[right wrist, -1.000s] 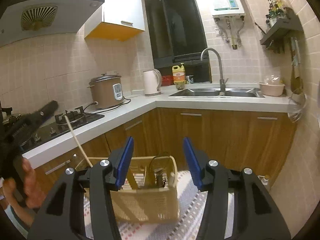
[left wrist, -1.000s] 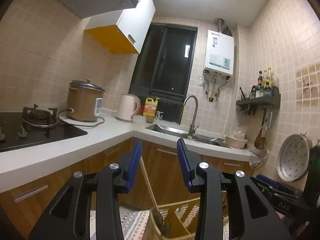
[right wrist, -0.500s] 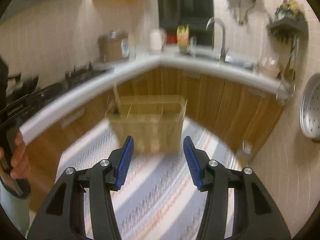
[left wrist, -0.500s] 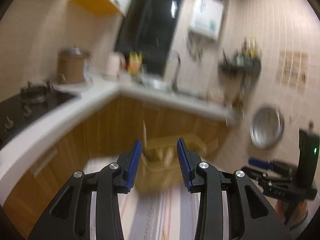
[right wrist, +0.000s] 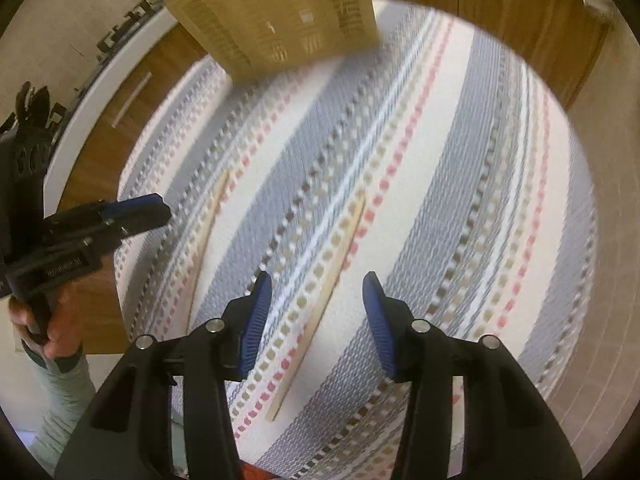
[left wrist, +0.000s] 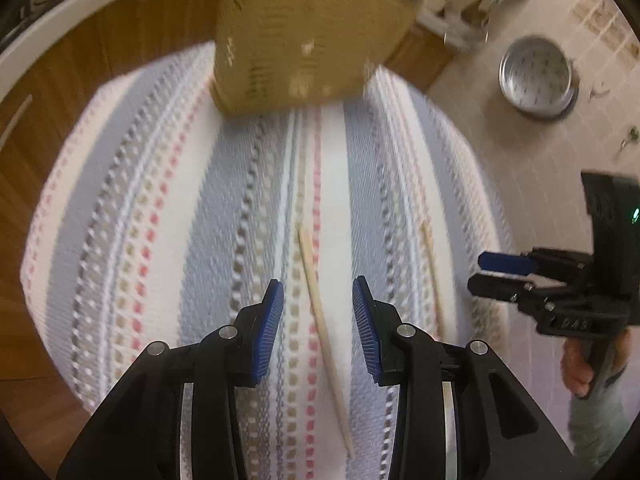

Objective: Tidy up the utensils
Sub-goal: 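Grasp a chopstick with the left tool while the right tool grasps another chopstick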

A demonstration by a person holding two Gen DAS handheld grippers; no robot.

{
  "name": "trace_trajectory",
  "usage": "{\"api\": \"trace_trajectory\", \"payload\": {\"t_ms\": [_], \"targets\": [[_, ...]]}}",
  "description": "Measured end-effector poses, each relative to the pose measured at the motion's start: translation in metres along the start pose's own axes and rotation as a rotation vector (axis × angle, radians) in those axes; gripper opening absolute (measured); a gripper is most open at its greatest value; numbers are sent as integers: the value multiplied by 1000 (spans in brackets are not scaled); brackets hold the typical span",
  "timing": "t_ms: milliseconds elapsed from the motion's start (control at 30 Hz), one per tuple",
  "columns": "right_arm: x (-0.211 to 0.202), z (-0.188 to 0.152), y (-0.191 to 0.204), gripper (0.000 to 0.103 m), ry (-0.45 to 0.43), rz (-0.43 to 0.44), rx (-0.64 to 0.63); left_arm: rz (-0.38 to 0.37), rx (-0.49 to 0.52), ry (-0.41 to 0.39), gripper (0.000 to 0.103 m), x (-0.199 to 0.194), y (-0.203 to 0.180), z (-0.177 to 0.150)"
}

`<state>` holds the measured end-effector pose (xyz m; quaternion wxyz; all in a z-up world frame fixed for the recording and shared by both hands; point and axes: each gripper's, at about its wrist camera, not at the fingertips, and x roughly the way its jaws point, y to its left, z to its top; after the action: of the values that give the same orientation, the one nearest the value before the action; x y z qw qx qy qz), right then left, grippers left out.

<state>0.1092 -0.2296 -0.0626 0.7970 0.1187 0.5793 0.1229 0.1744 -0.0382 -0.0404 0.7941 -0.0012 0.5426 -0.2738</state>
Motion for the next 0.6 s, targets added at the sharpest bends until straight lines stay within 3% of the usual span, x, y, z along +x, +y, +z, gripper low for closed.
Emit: {"api": "trace_trajectory", "payload": {"t_ms": [133,167,267,433,600], "targets": [[21,-4,5,41,61,-36,-11,59,9,33,34,20,0,-9],[27,-5,7,36,82,-46,-17,78,11,36,34,23,-1,-11],[35,-7,13,32,118,-84,-38,85,19,42,34,27,-3,-12],[40,-6,23,31,113,-121,-60,94,44,65,34,35,-11,-7],[49,-9,38,17,104,-199,-120,180,88,58,34,42,-27,-6]]}}
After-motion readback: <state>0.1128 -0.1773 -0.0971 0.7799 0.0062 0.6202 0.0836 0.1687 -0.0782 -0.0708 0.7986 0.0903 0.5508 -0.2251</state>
